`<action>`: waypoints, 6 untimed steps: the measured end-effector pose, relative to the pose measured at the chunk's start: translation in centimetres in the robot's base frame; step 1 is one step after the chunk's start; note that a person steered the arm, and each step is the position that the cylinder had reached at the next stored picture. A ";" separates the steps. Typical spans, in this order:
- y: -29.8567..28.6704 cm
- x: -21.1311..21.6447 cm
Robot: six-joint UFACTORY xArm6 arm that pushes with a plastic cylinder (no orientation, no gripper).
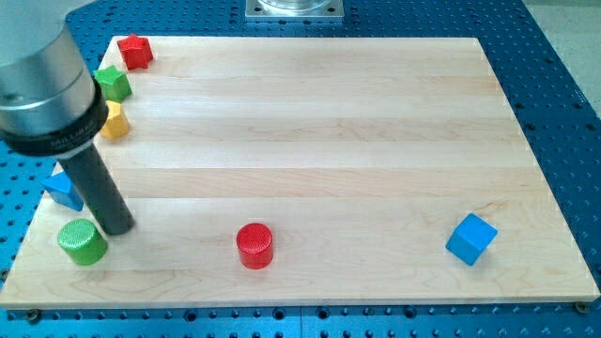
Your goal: Push the yellow blocks to the right
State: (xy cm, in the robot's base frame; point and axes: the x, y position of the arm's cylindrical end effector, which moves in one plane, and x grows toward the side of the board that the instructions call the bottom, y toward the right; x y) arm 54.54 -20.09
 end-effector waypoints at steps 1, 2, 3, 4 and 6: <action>-1.7 1.1; -1.7 0.8; -6.9 0.3; -10.1 0.1; -7.3 -9.1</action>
State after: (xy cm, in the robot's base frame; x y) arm 45.40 -27.35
